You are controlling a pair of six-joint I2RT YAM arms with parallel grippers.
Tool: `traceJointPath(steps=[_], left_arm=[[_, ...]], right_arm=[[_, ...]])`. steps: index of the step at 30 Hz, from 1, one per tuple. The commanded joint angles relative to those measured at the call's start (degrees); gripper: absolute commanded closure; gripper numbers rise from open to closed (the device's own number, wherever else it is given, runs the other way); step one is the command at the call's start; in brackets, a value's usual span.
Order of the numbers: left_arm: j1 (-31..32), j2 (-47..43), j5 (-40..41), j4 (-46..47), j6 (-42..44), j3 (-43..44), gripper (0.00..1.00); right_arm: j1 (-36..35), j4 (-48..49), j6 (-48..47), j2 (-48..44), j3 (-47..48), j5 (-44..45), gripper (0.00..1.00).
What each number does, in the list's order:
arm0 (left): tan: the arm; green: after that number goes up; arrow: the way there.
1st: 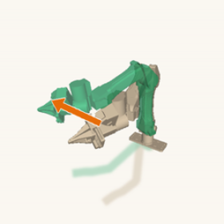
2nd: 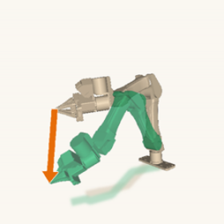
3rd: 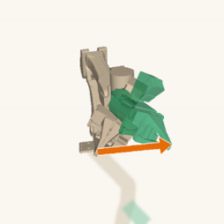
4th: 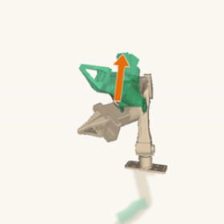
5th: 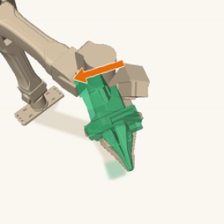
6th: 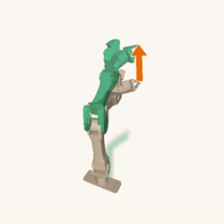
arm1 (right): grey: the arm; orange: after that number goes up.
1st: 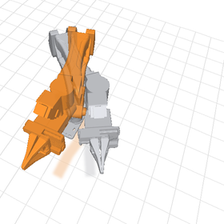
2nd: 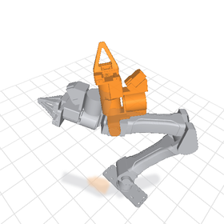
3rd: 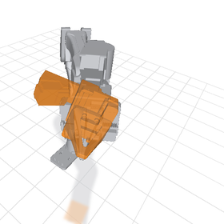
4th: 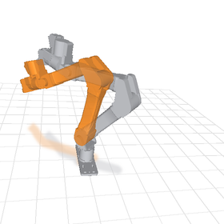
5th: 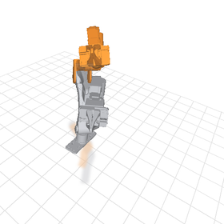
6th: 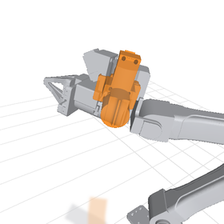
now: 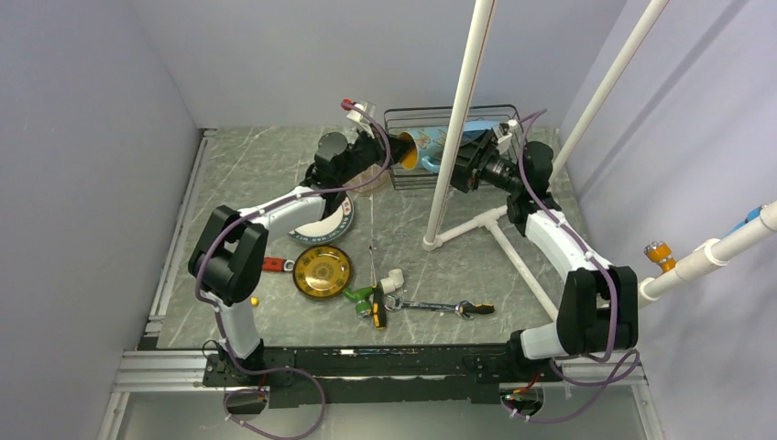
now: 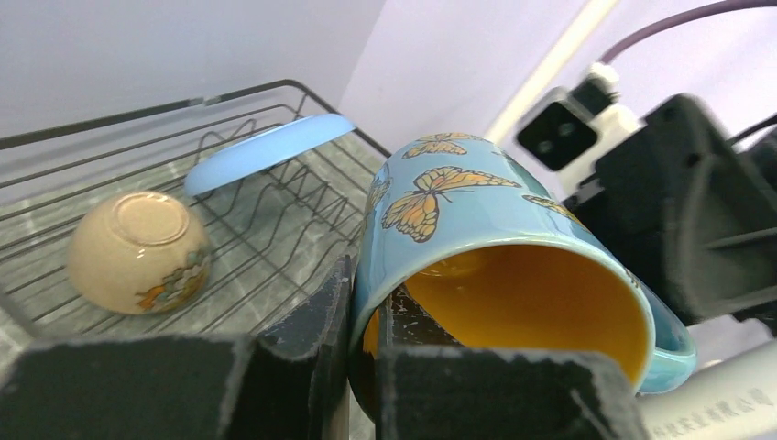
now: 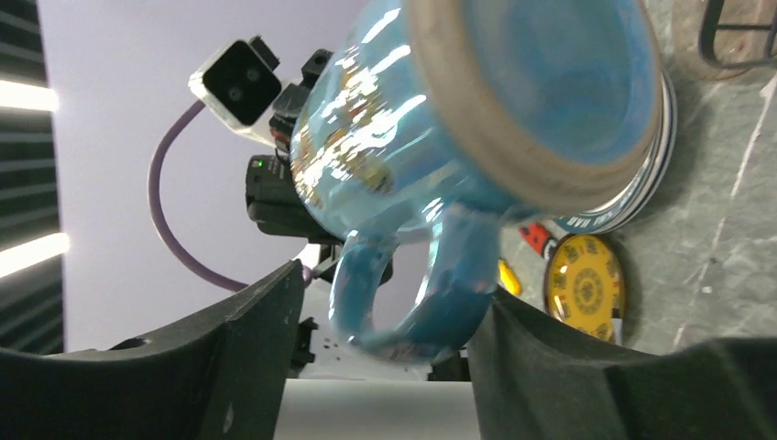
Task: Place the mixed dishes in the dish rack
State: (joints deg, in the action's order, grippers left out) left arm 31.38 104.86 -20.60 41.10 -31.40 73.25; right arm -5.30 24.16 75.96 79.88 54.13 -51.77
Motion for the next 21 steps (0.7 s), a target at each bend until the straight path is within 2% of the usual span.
traceJointPath(steps=[1,2,6,7,8,9,10,13,19,21], left_arm=[[1.52,-0.83,-3.56,14.22,-3.61,3.93,1.0],[1.69,-0.68,-3.83,14.19,-3.65,4.17,1.0],[2.19,-0.28,-5.25,14.49,-3.56,4.37,1.0],[2.26,-0.27,-5.54,14.76,-3.65,4.17,1.0],[2.39,-0.31,-5.73,14.91,-3.73,3.92,1.0],[2.45,-0.35,-5.9,14.88,-3.73,3.77,1.0],[2.46,-0.42,-6.01,14.44,-3.69,3.67,1.0],[2.45,-1.04,-5.62,10.61,-2.79,4.12,1.0],[2.14,-6.01,2.77,-3.74,1.29,2.46,0.15],[1.65,-8.33,4.81,-8.82,3.58,1.76,0.03]], right_arm=[[0.2,14.1,10.29,1.11,-2.39,-1.47,0.41],[0.27,14.67,11.16,1.34,-2.64,-1.41,0.45],[0.32,16.5,14.18,2.64,-2.82,-1.6,0.48],[0.42,16.89,14.97,2.85,-3.08,-1.46,0.6],[0.48,17.71,15.75,3.2,-3.2,-1.37,0.8],[0.51,18.18,16.39,3.59,-3.23,-1.44,0.96],[0.52,18.66,16.86,4.0,-2.98,-1.7,1.0],[0.48,19.6,17.0,4.36,-2.35,-1.61,1.0],[1.13,17.59,13.34,1.86,-2.3,6.2,1.0],[1.48,14.97,10.36,1.84,-0.36,8.21,1.0]])
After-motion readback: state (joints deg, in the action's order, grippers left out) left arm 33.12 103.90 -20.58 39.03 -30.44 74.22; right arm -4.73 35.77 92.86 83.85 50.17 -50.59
